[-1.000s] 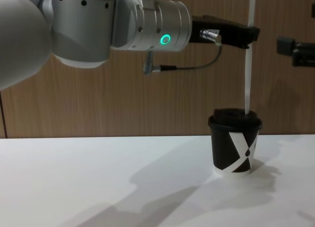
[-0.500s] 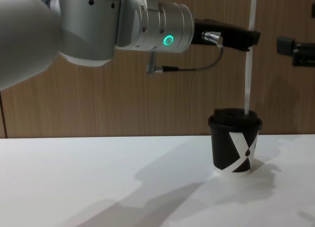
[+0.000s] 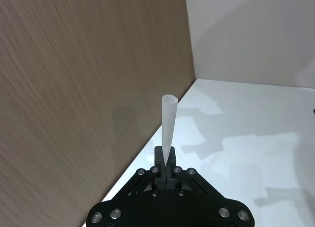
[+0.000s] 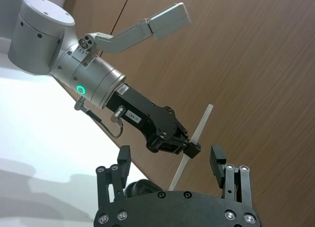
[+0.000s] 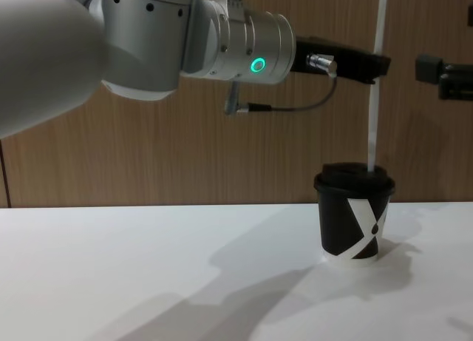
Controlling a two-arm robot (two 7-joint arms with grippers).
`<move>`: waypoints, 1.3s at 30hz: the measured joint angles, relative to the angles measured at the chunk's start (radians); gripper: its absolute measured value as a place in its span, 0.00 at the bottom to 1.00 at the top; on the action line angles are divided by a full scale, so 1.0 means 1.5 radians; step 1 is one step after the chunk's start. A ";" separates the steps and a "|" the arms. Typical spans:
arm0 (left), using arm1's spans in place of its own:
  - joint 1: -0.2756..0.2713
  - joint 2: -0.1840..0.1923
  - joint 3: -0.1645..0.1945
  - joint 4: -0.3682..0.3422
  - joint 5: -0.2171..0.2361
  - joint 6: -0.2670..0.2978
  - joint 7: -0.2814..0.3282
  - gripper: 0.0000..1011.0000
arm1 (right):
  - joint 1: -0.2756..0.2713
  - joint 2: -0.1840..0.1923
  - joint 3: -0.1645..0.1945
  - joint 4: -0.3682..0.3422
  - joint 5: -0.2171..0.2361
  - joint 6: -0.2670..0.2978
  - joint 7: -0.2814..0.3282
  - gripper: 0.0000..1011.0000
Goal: Pick up the straw with one hand, pass it to the other hand, and insert it into the cup.
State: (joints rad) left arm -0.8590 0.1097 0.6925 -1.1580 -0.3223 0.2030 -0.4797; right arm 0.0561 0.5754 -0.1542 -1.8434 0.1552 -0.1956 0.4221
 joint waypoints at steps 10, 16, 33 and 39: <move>-0.006 -0.010 -0.004 0.020 -0.001 0.003 -0.006 0.14 | 0.000 0.000 0.000 0.000 0.000 0.000 0.000 0.99; -0.008 -0.013 -0.005 0.026 -0.001 0.003 -0.008 0.28 | 0.000 0.000 0.000 0.000 0.000 0.000 0.000 0.99; 0.001 -0.011 -0.010 0.023 -0.002 0.003 -0.009 0.82 | 0.000 0.000 0.000 0.000 0.000 0.000 0.000 0.99; 0.035 0.007 -0.026 -0.010 -0.010 -0.014 -0.005 0.98 | 0.003 -0.005 0.003 0.000 0.007 0.006 0.000 0.99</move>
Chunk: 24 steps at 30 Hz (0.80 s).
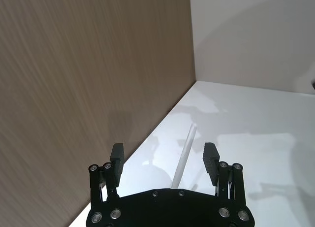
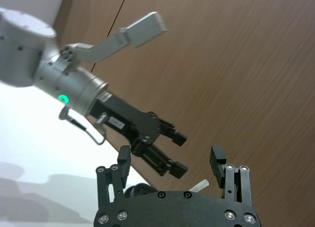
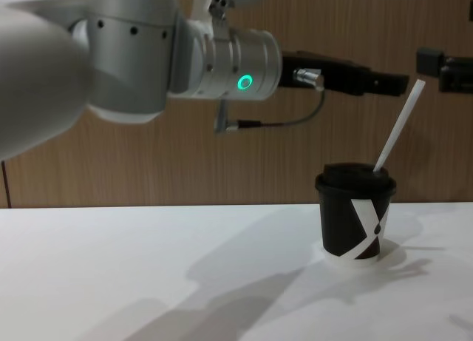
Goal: Pick up the straw with one hand, pass it to the other hand, and insert it into the cup.
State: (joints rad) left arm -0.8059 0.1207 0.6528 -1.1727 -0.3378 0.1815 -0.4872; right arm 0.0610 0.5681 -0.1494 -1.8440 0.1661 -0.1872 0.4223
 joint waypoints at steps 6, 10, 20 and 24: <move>0.045 0.023 -0.021 -0.033 -0.011 -0.030 0.001 0.99 | 0.010 -0.013 0.007 -0.004 0.023 0.020 -0.002 0.99; 0.071 0.036 -0.032 -0.050 -0.017 -0.051 0.001 0.99 | 0.018 -0.022 0.012 -0.007 0.043 0.040 -0.008 0.99; 0.121 0.058 -0.057 -0.081 -0.030 -0.096 -0.003 0.99 | 0.053 -0.056 0.020 -0.021 0.113 0.128 -0.030 0.99; 0.136 0.063 -0.065 -0.088 -0.037 -0.113 -0.009 0.99 | 0.069 -0.066 0.019 -0.024 0.136 0.169 -0.039 0.99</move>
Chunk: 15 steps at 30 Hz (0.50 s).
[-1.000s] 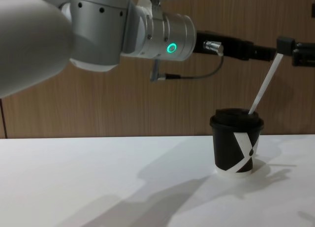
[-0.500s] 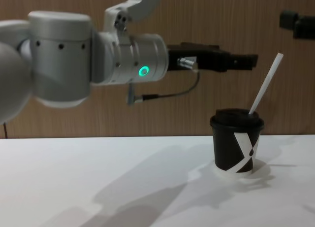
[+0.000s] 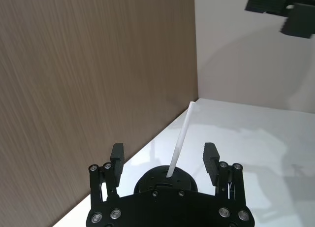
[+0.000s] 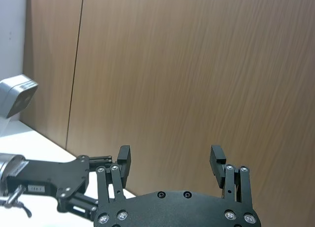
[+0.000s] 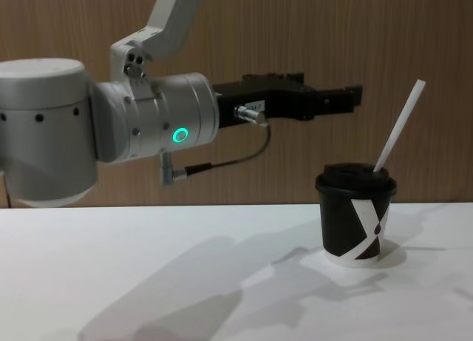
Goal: Pick up the straw with one hand, pass it to the other hand, and insert it into the cup.
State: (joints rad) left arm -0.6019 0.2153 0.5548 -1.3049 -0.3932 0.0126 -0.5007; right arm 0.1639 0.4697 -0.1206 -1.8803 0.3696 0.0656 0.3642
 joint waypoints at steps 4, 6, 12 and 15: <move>0.013 0.005 -0.009 -0.007 -0.009 -0.016 -0.007 0.99 | 0.013 -0.005 -0.005 -0.002 0.018 0.037 -0.005 0.99; 0.016 0.006 -0.012 -0.009 -0.013 -0.020 -0.008 0.99 | 0.020 -0.007 -0.009 -0.003 0.026 0.056 -0.007 0.99; 0.026 0.008 -0.020 -0.018 -0.026 -0.031 -0.012 0.99 | 0.033 -0.005 -0.019 -0.003 0.042 0.093 -0.006 0.99; 0.029 0.008 -0.023 -0.021 -0.031 -0.033 -0.012 0.99 | 0.038 -0.002 -0.025 -0.003 0.049 0.111 -0.005 0.99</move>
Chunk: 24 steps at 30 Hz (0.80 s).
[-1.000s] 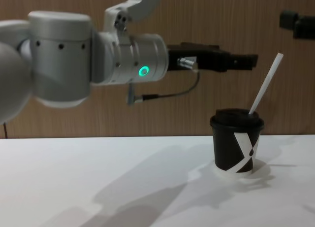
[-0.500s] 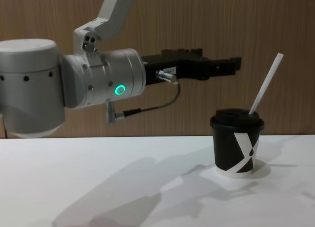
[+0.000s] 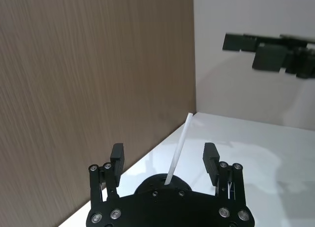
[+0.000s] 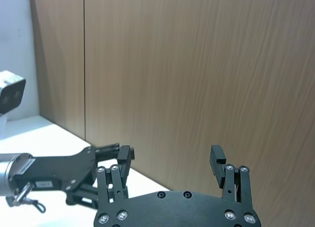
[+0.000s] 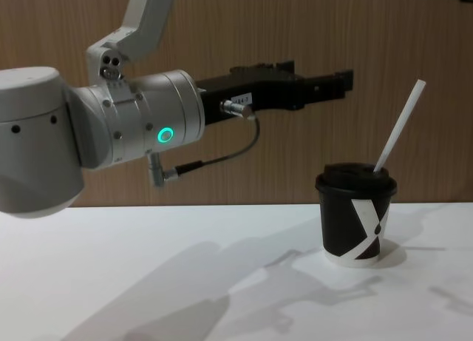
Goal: Pick up the straw with one hand, pass it to the other hand, and insert it into the cup.
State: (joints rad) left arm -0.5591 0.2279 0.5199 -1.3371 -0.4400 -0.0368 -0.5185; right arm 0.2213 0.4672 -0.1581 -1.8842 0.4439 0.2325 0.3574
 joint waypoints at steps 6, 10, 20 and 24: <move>0.001 -0.001 -0.004 -0.007 -0.009 -0.001 0.003 0.99 | 0.003 0.010 -0.008 0.001 0.010 0.026 0.007 0.99; 0.001 -0.001 -0.004 -0.012 -0.012 0.002 0.008 0.99 | 0.002 0.016 -0.013 0.001 0.016 0.038 0.010 0.99; -0.003 -0.004 -0.004 -0.023 -0.009 0.022 0.027 0.99 | 0.000 0.026 -0.020 0.003 0.026 0.047 0.015 0.99; -0.004 -0.006 -0.003 -0.025 -0.006 0.028 0.033 0.99 | 0.000 0.028 -0.022 0.004 0.028 0.049 0.016 0.99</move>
State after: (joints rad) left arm -0.5655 0.2194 0.5149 -1.3750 -0.4487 0.0057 -0.4694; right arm 0.2215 0.5092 -0.1912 -1.8782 0.4857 0.3053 0.3820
